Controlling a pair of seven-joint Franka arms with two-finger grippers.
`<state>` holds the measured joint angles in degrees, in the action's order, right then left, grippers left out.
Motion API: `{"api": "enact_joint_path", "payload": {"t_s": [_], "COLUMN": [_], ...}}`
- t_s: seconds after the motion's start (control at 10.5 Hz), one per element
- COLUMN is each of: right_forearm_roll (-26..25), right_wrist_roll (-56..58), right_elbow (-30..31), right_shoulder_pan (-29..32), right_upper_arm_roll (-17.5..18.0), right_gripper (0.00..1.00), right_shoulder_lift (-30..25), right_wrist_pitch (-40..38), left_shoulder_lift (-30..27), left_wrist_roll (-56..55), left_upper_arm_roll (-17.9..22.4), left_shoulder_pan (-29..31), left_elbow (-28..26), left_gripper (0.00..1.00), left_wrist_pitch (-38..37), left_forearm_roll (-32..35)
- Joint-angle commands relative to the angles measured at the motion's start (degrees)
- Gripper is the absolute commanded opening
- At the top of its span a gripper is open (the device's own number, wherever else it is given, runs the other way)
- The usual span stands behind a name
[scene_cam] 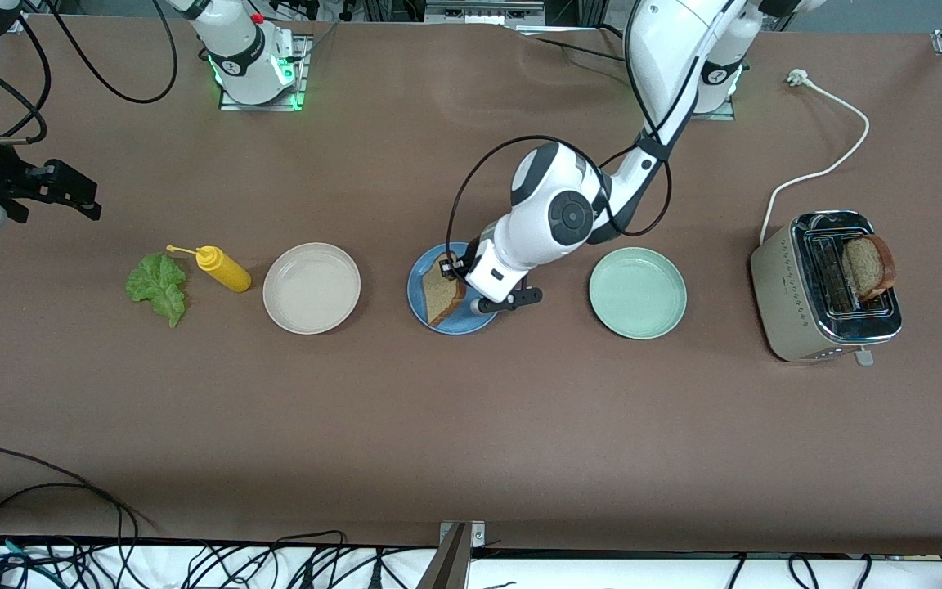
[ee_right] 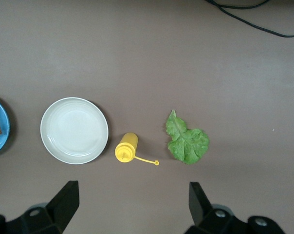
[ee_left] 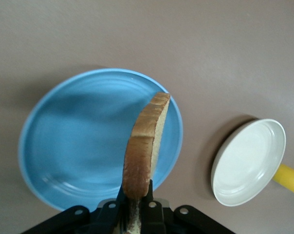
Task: Make sandwich in blue plate with both arms
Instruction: 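Lay the bread flat on the blue plate and open the left gripper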
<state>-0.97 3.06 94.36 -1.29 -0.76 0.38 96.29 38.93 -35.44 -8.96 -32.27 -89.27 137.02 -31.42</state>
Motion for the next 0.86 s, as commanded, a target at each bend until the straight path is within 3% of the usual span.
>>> {"api": "enact_joint_path", "payload": {"t_s": [0.0, 0.1, 0.29, 0.38, 0.76], "right_forearm_roll": [-0.3, -0.3, -0.3, -0.3, -0.3], "right_wrist_roll": [-0.2, -0.2, -0.2, -0.2, -0.2], "right_elbow": [-1.6, -1.6, -1.6, -1.6, -1.6], "right_shoulder_pan": [0.2, 0.2, 0.2, 0.3, 0.2], "right_upper_arm_roll": [0.3, 0.3, 0.3, 0.3, 0.3], "right_gripper": [1.00, 1.00, 1.00, 1.00, 1.00], "right_shoulder_lift": [0.6, 0.6, 0.6, 0.6, 0.6], "right_wrist_pitch": [-0.4, -0.5, -0.5, -0.6, -0.5], "left_shoulder_lift": [-0.1, -0.1, 0.0, 0.0, -0.4], "left_wrist_roll": [0.8, 0.7, 0.1, 0.2, 0.4], "left_upper_arm_roll": [-0.4, -0.4, -0.4, -0.4, 2.1], "left_shoulder_pan": [2.4, 2.6, 2.6, 2.6, 2.7], "left_elbow": [-1.1, -1.6, -1.5, -1.5, -0.9], "left_gripper": [0.29, 0.37, 0.38, 0.98, 1.00], "left_wrist_pitch": [-0.7, -0.7, -0.7, -0.7, -3.1], "left_forearm_roll": [1.5, 1.4, 1.4, 1.4, 1.5]}}
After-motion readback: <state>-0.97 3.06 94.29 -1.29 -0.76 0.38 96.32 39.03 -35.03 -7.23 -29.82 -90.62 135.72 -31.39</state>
